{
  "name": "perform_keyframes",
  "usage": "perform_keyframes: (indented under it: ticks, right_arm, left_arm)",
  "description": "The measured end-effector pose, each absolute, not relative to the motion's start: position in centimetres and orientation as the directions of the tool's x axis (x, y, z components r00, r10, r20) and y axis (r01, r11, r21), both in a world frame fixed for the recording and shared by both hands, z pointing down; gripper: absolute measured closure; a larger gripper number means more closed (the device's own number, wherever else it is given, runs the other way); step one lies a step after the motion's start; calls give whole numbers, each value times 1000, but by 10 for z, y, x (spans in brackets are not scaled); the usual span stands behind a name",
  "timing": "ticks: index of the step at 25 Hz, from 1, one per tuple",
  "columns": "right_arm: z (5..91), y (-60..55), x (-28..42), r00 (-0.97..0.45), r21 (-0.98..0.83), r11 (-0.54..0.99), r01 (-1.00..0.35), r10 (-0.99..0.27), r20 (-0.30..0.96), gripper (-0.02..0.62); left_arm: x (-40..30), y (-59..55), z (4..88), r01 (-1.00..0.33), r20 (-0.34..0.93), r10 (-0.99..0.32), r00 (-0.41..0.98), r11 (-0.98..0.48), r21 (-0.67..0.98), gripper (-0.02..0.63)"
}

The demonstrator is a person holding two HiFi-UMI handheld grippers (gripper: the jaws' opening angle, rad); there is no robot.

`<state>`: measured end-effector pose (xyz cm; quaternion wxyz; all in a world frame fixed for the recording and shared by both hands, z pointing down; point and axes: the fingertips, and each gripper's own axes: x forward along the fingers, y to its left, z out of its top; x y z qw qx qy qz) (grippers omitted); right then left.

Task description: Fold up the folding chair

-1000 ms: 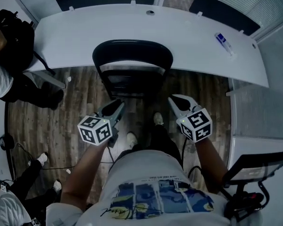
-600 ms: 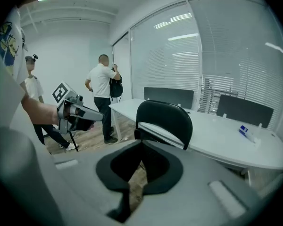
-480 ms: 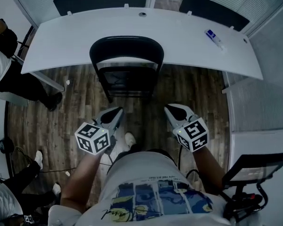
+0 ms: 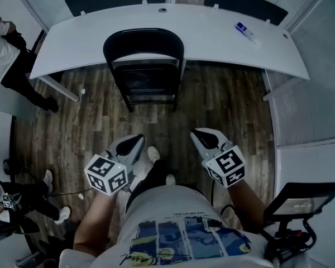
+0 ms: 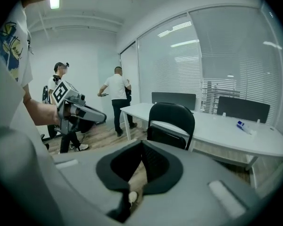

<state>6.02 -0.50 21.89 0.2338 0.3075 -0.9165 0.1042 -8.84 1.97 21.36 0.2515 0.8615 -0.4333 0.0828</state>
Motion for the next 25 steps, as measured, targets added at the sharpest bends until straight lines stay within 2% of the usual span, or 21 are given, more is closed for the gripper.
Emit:
perform_keyframes:
  ticks: [8,16,20,25]
  right_arm:
    - [212,52,71,-716,-77,793,-604,-498,489,592]
    - [203,90,80,-691,-59,767,-639,-539,482,592]
    - [195,112,69,-691,-46,767,-641,-549,470,592]
    - [192,154,29,-687,-14,769,-639,-563,460,592]
  left_arm:
    - [-73,84,197,-794,396,-689,608,-512,329,603]
    - [-53,106,183,-745,367,-648,667,-591,309,603]
    - [-55,126,176,-727,351,-637,686,-617,301,603]
    - [-90,173,178,-712,338,-628,701,-634,300,603]
